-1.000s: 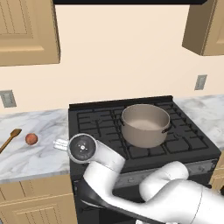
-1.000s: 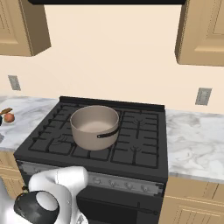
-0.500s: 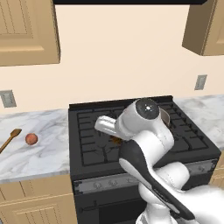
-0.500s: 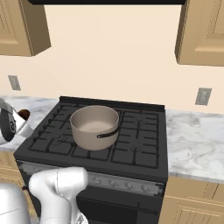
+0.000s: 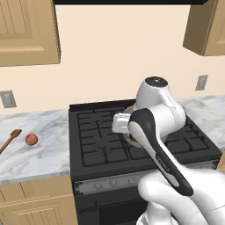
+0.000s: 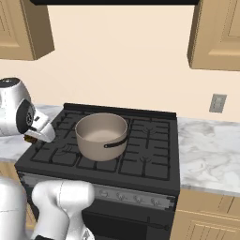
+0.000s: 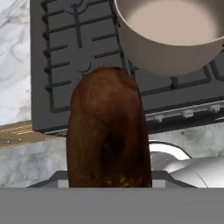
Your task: Put the sweet potato and onion in the pot. Retrieve the spatula and lightly stir the vegetables in the pot.
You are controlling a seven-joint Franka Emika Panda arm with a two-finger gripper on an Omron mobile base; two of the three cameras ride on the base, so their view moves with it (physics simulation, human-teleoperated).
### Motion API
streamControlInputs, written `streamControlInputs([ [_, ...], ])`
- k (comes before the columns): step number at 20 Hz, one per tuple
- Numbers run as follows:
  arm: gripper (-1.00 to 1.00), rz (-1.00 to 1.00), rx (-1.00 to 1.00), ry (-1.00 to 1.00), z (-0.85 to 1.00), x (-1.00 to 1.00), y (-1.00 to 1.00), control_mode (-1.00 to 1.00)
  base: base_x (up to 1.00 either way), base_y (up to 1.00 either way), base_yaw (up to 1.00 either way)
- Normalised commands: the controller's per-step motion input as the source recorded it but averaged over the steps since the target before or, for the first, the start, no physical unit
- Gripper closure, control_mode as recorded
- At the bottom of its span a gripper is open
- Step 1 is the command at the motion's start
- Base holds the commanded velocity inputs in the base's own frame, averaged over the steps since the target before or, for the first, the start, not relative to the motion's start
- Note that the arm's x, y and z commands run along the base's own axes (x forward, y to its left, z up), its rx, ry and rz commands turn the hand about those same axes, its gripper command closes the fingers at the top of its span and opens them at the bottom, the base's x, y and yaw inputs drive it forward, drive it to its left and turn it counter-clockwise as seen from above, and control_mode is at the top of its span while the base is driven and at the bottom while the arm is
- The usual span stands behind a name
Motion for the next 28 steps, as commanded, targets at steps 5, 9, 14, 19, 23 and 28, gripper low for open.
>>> streamControlInputs([
  [5,1.0,0.3,-0.34,0.06,0.03,-0.18,-0.35,-1.0,0.0,0.0,0.0],
  [9,1.0,0.3,-0.28,-0.02,0.0,-0.18,-0.37,-1.0,0.0,0.0,0.0],
  [14,1.0,0.12,-0.05,-0.24,-0.03,-0.05,-0.65,-1.0,0.0,0.0,0.0],
  [19,1.0,0.04,0.06,-0.22,0.01,0.08,-0.92,-1.0,0.0,0.0,0.0],
  [23,1.0,0.01,0.12,-0.04,0.28,0.28,-0.85,-1.0,0.0,0.0,0.0],
  [28,1.0,0.0,0.14,0.19,0.22,0.34,-0.57,-1.0,0.0,0.0,0.0],
])
